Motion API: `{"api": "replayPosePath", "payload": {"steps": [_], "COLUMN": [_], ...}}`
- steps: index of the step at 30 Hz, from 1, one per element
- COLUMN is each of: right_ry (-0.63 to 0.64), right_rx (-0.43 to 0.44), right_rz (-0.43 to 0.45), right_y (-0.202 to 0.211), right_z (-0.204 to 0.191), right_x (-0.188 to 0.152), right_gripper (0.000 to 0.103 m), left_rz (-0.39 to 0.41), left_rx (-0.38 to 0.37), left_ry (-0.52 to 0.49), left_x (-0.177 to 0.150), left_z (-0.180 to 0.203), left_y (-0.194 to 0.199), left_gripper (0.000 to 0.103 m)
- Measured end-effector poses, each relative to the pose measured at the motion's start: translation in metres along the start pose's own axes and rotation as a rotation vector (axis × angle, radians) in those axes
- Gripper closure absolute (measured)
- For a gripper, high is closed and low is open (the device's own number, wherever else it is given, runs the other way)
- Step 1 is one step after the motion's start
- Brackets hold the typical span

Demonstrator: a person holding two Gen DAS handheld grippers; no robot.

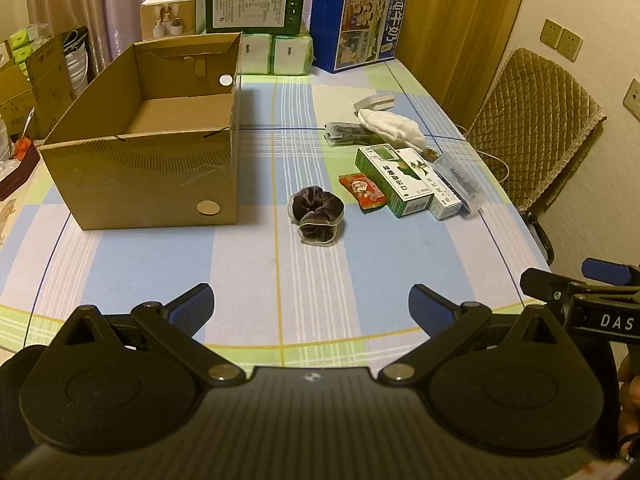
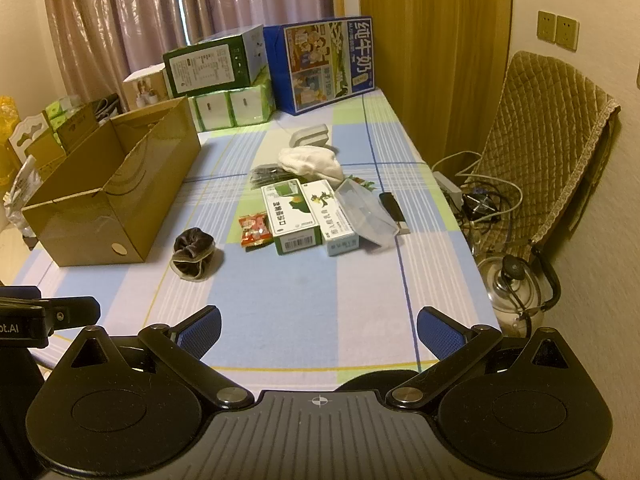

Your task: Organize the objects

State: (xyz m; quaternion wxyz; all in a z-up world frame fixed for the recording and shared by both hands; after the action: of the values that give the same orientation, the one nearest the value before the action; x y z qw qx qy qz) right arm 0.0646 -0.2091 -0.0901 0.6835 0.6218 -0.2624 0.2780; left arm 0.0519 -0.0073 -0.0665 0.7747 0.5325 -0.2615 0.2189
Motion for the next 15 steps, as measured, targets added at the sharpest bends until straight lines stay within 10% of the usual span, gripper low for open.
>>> {"api": "replayPosePath", "payload": {"steps": [15], "right_ry": [-0.003], "right_rx": [-0.004], "right_rz": [-0.004], "right_y": [-0.0029], "right_z": [0.0028], "right_x": [-0.0014], "right_gripper": [0.002], "left_rz": [0.004], "left_rx": [-0.017], "left_ry": [0.008], "left_x": [0.0018], "left_z": [-0.0016], "left_y": [-0.0027], "left_gripper": [0.001]}}
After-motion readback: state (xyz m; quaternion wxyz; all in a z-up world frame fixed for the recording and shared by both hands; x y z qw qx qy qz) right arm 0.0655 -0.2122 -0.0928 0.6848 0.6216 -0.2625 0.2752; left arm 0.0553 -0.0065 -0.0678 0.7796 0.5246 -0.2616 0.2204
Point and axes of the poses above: each gripper's, at about its wrist camera, not at the fingertips, and y roughly against the way its jaws point, z to its right, x to its top, the point moved 8 cm from there along -y, roughly the way its jaws point, and after that the axes turned 15 degrees about -x, right-handed, at the moved point
